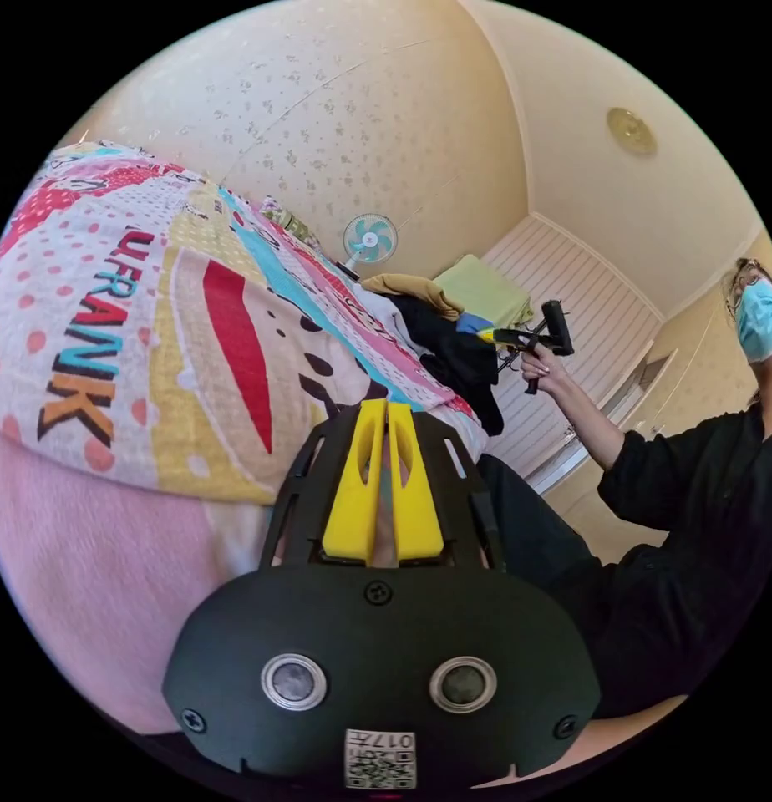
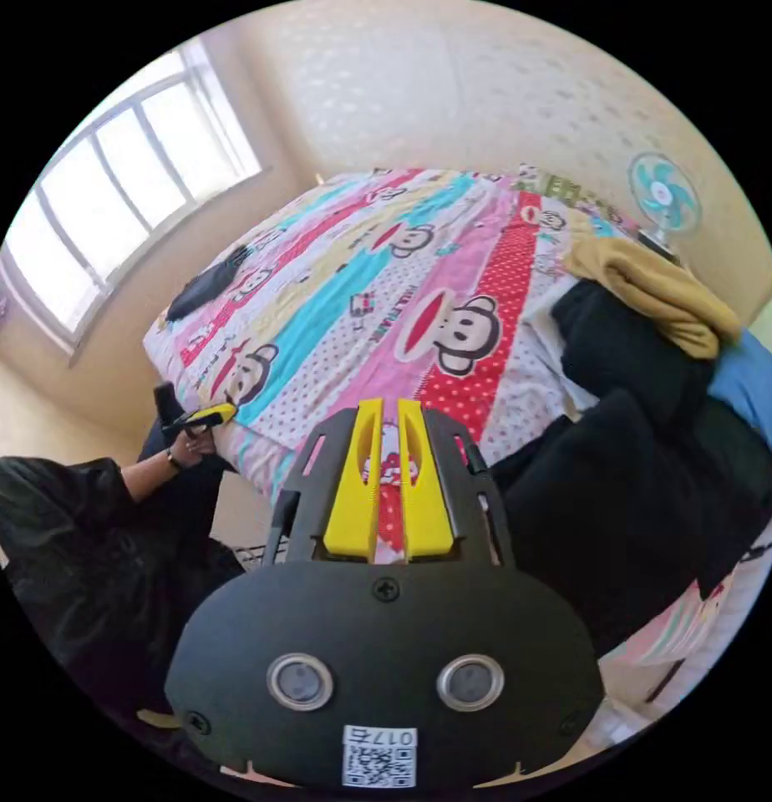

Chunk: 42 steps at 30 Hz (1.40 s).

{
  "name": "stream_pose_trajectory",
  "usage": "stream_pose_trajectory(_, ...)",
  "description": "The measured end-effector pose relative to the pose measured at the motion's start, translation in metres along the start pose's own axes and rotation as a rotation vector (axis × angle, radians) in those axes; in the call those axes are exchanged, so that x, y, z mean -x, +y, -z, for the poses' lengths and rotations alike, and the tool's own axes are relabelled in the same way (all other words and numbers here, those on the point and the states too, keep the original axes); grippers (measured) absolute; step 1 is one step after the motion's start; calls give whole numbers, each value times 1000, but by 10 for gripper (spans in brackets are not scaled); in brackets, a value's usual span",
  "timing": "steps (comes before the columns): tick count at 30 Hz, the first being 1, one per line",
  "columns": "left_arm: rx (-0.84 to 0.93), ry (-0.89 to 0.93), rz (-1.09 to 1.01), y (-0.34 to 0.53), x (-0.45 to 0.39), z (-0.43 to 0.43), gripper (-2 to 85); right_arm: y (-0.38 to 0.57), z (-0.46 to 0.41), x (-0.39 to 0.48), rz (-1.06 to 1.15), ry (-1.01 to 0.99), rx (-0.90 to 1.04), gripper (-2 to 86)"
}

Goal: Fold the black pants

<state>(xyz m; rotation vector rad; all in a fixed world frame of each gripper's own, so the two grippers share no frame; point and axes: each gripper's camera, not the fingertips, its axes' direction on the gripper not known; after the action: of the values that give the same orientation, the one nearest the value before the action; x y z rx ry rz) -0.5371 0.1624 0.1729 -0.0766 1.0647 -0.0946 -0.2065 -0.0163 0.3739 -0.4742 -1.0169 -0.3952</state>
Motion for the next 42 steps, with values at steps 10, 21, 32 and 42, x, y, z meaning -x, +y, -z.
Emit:
stream_pose_trajectory(10,153,-324,-51,-53,-34,36,8,-101,-235,137,374,453,708,6)
stream_pose_trajectory(21,-345,-789,462,-165,94,343,110,-74,-233,89,148,253,522,4)
stream_pose_trajectory(32,-330,-1125,740,-232,203,350,133,-66,-246,58,53,202,609,3)
stream_pose_trajectory(42,-314,-828,471,-267,156,354,16,25,-207,2,-112,6,213,1)
